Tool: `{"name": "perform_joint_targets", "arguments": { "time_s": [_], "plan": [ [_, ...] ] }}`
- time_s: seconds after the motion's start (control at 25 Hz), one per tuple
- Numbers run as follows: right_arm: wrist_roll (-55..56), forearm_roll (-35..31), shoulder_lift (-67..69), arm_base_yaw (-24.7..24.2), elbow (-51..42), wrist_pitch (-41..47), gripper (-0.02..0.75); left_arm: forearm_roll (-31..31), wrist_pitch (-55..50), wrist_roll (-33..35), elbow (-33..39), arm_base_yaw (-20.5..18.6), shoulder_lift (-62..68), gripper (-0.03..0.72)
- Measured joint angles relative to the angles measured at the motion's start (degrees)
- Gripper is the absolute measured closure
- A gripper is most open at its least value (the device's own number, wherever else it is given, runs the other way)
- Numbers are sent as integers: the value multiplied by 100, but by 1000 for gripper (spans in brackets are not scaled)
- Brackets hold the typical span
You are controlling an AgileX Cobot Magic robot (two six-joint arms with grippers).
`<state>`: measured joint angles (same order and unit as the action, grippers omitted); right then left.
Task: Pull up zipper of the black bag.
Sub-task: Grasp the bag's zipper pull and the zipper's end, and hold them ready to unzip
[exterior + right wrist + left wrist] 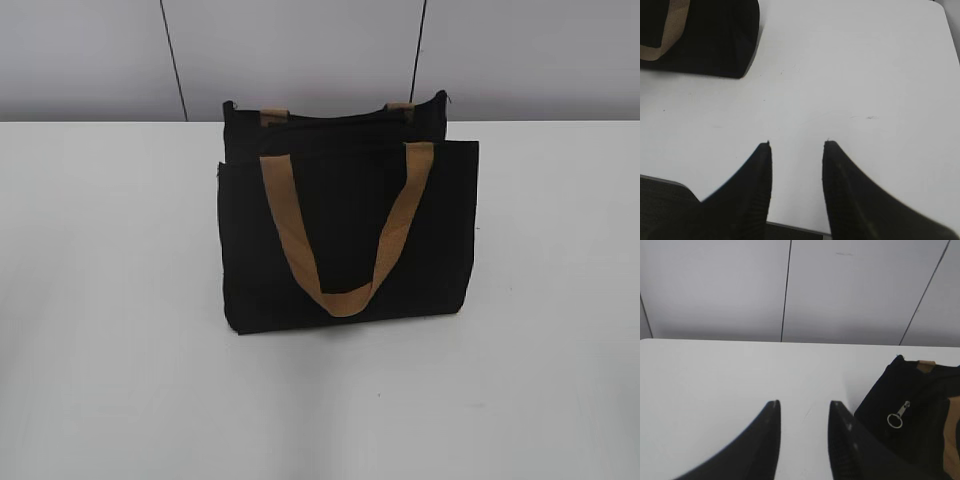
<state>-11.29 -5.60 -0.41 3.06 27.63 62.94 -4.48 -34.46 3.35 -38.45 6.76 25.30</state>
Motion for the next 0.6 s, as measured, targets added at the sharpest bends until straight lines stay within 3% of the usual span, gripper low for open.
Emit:
{"name": "perform_joint_targets", "arguments": {
  "time_s": [0.24, 0.6],
  "plan": [
    [0, 0, 0, 0, 0, 0, 463, -35, 1318, 75, 164, 396, 951, 438],
    [0, 0, 0, 0, 0, 0, 463, -103, 3640, 81, 855, 621, 2466, 438]
  ]
}}
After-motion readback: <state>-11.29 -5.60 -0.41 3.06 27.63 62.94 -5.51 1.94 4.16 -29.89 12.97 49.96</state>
